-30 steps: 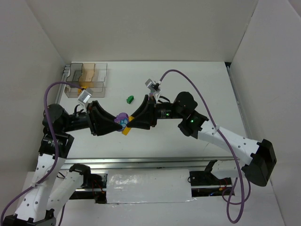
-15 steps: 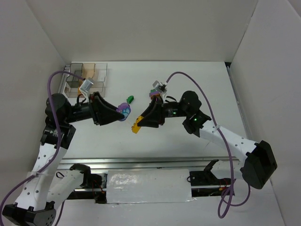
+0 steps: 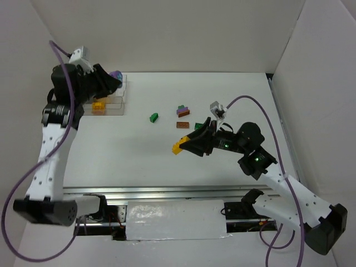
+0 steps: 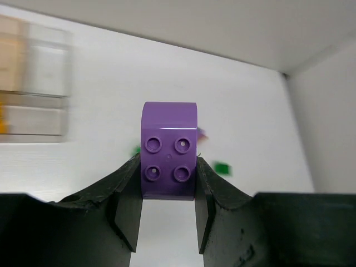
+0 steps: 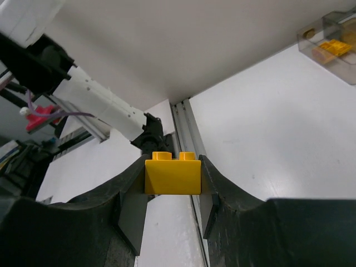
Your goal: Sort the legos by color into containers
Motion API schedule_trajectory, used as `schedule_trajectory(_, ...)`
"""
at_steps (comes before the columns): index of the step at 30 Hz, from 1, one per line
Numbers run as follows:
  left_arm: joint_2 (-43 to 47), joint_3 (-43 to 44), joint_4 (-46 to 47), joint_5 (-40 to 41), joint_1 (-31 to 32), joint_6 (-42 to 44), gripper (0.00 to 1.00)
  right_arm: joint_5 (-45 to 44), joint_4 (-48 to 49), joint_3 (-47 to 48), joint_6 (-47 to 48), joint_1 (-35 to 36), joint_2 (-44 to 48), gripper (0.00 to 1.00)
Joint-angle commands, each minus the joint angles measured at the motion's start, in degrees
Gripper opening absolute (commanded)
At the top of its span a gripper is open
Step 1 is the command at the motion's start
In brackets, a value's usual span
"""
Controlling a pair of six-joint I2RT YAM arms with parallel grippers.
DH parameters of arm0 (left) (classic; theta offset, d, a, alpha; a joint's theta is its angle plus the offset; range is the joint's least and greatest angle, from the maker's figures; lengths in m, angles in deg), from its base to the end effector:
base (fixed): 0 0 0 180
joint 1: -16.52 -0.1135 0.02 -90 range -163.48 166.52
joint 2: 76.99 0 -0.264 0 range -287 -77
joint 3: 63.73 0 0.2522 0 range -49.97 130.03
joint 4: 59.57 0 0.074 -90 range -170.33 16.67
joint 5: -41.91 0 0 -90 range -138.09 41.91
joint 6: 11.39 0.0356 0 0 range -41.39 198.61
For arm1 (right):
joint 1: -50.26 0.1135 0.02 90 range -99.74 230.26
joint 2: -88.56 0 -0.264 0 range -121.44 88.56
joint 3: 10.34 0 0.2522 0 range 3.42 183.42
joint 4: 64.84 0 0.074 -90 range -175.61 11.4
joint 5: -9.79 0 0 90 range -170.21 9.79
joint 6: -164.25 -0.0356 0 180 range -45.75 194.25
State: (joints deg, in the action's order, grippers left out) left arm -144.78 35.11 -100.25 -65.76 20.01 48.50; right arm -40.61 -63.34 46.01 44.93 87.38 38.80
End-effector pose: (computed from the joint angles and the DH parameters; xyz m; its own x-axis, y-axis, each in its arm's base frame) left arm 0.2416 -0.0256 0.4699 -0.3234 -0.4592 -0.8274 0.2248 0.8121 -0.5385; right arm 0.1461 0.1390 0.3582 -0.3763 0.1884 -0.9071 -0.8991 0.1620 0.4066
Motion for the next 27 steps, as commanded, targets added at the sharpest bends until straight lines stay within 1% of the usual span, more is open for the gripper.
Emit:
schedule_trajectory(1, -11.02, 5.69, -3.07, 21.76, -4.44, 2.87, 0.00, -5.22, -4.88, -1.45, 2.60, -0.12, 5.18, 0.00)
schedule_trajectory(2, -13.05, 6.23, -1.66, 22.32, -6.02, 2.60, 0.00, -5.75, -5.50, -1.72, 2.69, -0.12, 6.15, 0.00)
schedule_trajectory(3, -16.12, 5.72, 2.09, 21.81, -7.60, 3.38, 0.00, -6.54, -5.95, -2.68, 2.60, -0.04, 6.95, 0.00)
schedule_trajectory(4, -17.54, 4.06, 10.57, 21.28, -7.96, 5.83, 0.00, -6.63, -5.86, -3.38, 2.43, -0.12, 8.00, 0.00)
schedule_trajectory(5, -18.86, 3.70, 14.31, 20.49, -8.32, 7.59, 0.00, -6.63, -5.51, -4.17, 1.73, -0.12, 9.66, 0.00)
schedule_trajectory(6, -22.00, 4.82, 17.05, 22.22, -8.58, 10.57, 0.00, -6.46, -5.34, -5.49, 1.38, 0.05, 10.38, 0.00)
schedule_trajectory(7, -23.86, 5.70, 19.34, 24.24, -8.58, 11.29, 0.00, -6.11, -5.25, -6.11, 1.11, -0.12, 11.60, 0.00)
schedule_trajectory(8, -27.53, 6.58, 22.84, 30.01, -9.19, 11.56, 0.00, -5.59, -5.07, -7.16, 0.59, -0.12, 12.05, 0.00)
schedule_trajectory(10, -31.33, 8.95, 26.99, 31.73, -10.77, 12.61, 0.00, -4.62, -5.68, -8.04, -0.03, -0.03, 13.10, 0.00)
schedule_trajectory(11, -33.27, 9.57, 32.66, 30.95, -11.48, 13.23, 0.00, -3.83, -5.60, -8.57, -1.08, 0.05, 13.37, 0.00)
schedule_trajectory(12, -37.11, 11.23, 34.89, 29.55, -12.96, 15.67, 0.00, -3.13, -5.51, -9.88, -1.70, -0.03, 13.63, 0.00)
schedule_trajectory(13, -39.24, 12.47, 36.13, 28.84, -13.59, 16.91, 0.00, -2.16, -5.60, -10.50, -1.97, 0.05, 14.42, 0.00)
schedule_trajectory(14, -43.35, 13.87, 37.54, 27.62, -14.55, 18.23, 0.00, -1.98, -6.03, -11.90, -2.49, 0.05, 15.12, 0.00)
schedule_trajectory(15, -45.22, 16.84, 37.46, 26.30, -15.08, 19.98, 0.00, -1.72, -6.30, -12.61, -2.58, 0.05, 15.65, 0.00)
schedule_trajectory(17, -49.87, 19.32, 36.77, 24.44, -16.49, 20.96, 0.00, -2.76, -6.57, -14.80, -3.02, 0.05, 17.93, 0.00)
schedule_trajectory(18, -50.94, 20.90, 36.85, 23.74, -16.84, 21.66, 0.00, -3.03, -6.48, -15.34, -3.28, 0.05, 18.72, 0.00)
schedule_trajectory(20, -53.23, 21.09, 38.16, 24.00, -17.46, 23.15, 0.00, -3.65, -6.74, -15.78, -3.55, 0.14, 18.91, 0.00)
schedule_trajectory(22, -54.46, 20.57, 41.15, 24.53, -17.37, 27.02, 0.00, -2.86, -7.44, -15.43, -3.03, 0.05, 17.77, 0.00)
schedule_trajectory(23, -55.86, 20.91, 42.29, 23.57, -17.46, 29.47, 0.00, -1.72, -7.88, -14.91, -2.76, 0.05, 16.63, 0.00)
schedule_trajectory(24, -57.44, 21.61, 42.21, 22.86, -17.37, 32.02, 0.00, -1.19, -7.97, -14.64, -2.50, 0.05, 16.01, 0.00)
schedule_trajectory(27, -59.65, 24.17, 41.86, 20.58, -17.55, 34.59, 0.00, -0.22, -6.83, -15.08, -2.84, 0.05, 14.08, 0.00)
